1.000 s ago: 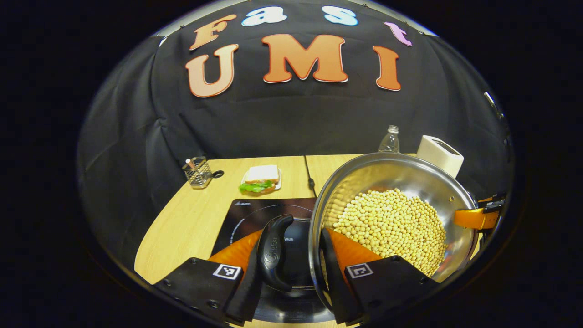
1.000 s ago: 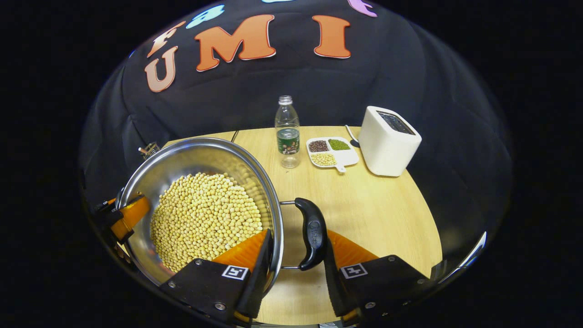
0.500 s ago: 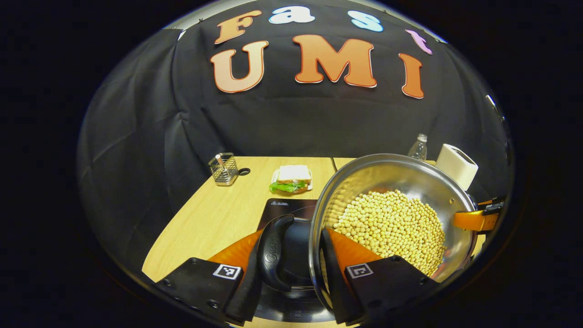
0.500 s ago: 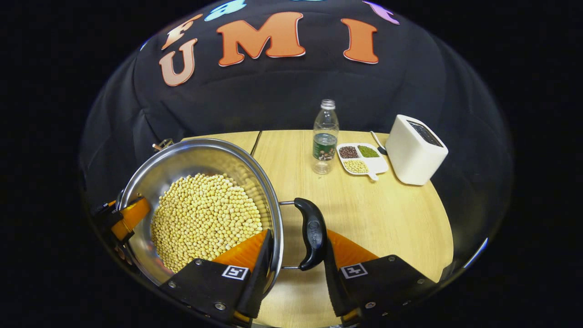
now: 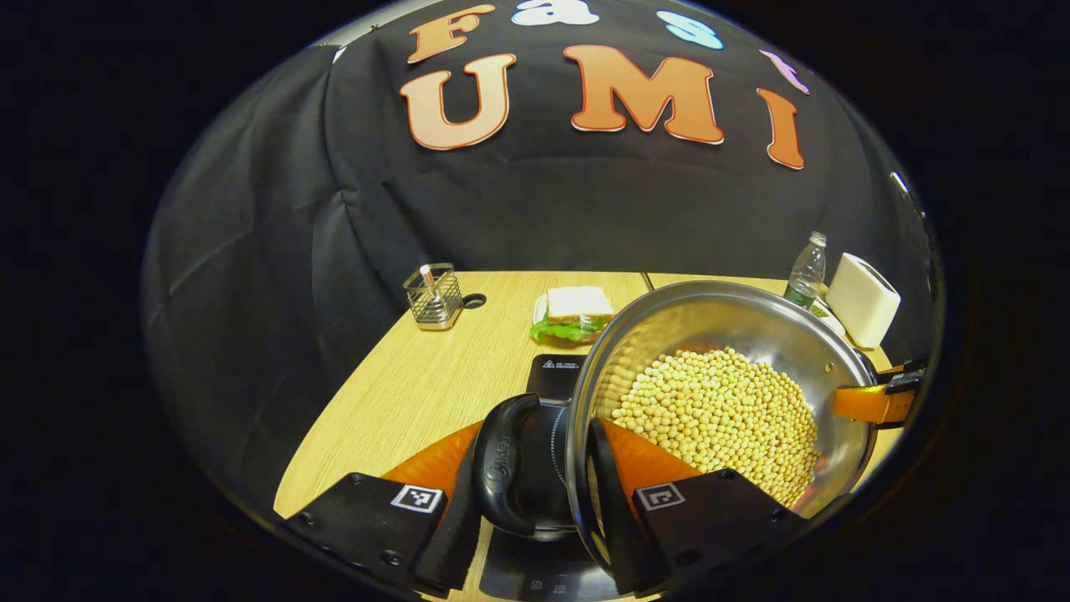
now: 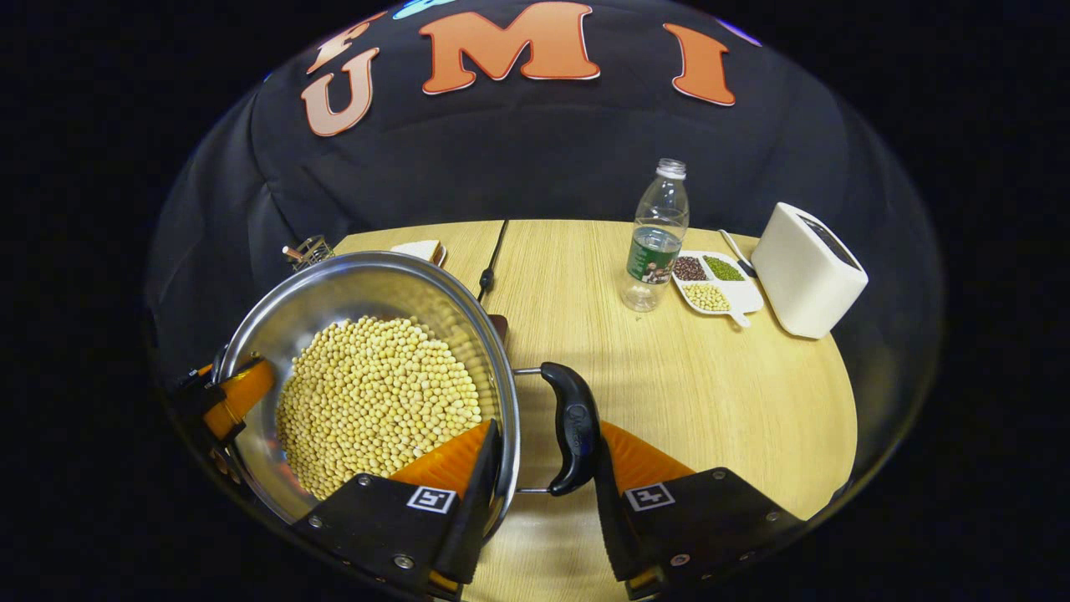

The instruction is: First push the handle of the pot to place it horizontally, then grasp the pot with both hands and set it on the induction cooktop.

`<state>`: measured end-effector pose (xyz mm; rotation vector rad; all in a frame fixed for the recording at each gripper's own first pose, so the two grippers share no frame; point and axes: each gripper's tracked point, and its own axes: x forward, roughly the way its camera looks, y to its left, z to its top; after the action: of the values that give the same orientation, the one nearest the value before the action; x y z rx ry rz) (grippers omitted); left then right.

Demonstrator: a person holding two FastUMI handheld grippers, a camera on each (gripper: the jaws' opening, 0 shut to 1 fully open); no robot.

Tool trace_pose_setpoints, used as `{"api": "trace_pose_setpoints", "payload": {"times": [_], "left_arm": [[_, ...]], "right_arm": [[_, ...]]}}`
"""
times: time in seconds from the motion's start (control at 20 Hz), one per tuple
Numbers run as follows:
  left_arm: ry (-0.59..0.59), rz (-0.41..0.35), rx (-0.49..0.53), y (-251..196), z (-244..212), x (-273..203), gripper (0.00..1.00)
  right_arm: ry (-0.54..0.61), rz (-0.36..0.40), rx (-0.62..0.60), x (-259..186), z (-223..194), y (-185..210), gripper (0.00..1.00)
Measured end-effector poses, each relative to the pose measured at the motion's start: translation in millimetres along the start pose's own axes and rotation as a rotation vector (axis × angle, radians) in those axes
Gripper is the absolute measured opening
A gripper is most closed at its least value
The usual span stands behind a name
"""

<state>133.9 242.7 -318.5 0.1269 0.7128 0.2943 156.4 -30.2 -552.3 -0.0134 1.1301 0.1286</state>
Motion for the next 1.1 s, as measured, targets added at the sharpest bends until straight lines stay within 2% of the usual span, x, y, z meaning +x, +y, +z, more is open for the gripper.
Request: {"api": "trace_pose_setpoints", "payload": {"times": [0.15,0.25,0.3,0.4,0.45,0.5,0.55,0.6,0.7,0.75,0.8,0.85,1.0,1.05,1.1], "left_arm": [[0.023,0.002,-0.006,6.7,-7.2,17.1,0.67],[0.027,0.010,-0.007,12.1,-8.0,21.5,0.72],[0.027,0.011,-0.008,14.5,-9.7,21.5,0.67],[0.039,0.007,-0.013,17.2,-13.1,26.2,0.70],[0.048,0.003,-0.017,18.5,-14.8,30.5,0.67],[0.053,0.000,-0.021,19.4,-15.4,36.8,0.70],[0.056,-0.006,-0.026,19.7,-12.6,42.5,0.67],[0.058,-0.013,-0.027,20.3,-15.7,46.5,0.70],[0.052,-0.022,-0.045,25.3,-21.9,53.8,0.67],[0.067,-0.020,-0.049,26.8,-29.0,57.9,0.70],[0.080,-0.016,-0.050,27.6,-33.9,56.3,0.69],[0.058,-0.007,-0.034,28.0,-29.9,55.0,0.81],[-0.005,0.044,0.040,28.2,-3.3,26.8,0.83],[-0.035,0.061,0.050,29.6,8.1,19.9,0.79],[-0.065,0.075,0.056,30.2,15.5,10.2,0.83]], "right_arm": [[0.018,-0.005,-0.010,-5.1,5.9,0.2,0.59],[0.030,-0.001,-0.010,-3.3,5.4,-0.5,0.59],[0.032,0.000,-0.010,-2.7,4.0,-1.2,0.59],[0.037,0.000,-0.016,-3.0,5.0,-1.4,0.59],[0.041,-0.004,-0.018,-4.2,6.1,-1.6,0.59],[0.039,-0.006,-0.023,-6.0,8.9,-1.0,0.59],[0.036,-0.012,-0.020,-7.6,13.0,-1.6,0.59],[0.033,-0.015,-0.024,-10.0,15.0,-2.4,0.59],[0.041,-0.011,-0.018,-13.5,15.3,-2.6,0.59],[0.036,-0.005,-0.017,-14.8,18.0,-1.4,0.59],[0.025,0.001,-0.011,-17.0,21.2,-3.7,0.61],[0.032,0.017,-0.003,-20.0,21.0,-2.7,0.62],[-0.026,0.038,0.042,-28.9,29.5,-6.8,0.70],[-0.068,0.028,0.057,-33.2,38.0,-12.5,0.71],[-0.112,0.023,0.071,-42.1,47.8,-17.6,0.72]]}}
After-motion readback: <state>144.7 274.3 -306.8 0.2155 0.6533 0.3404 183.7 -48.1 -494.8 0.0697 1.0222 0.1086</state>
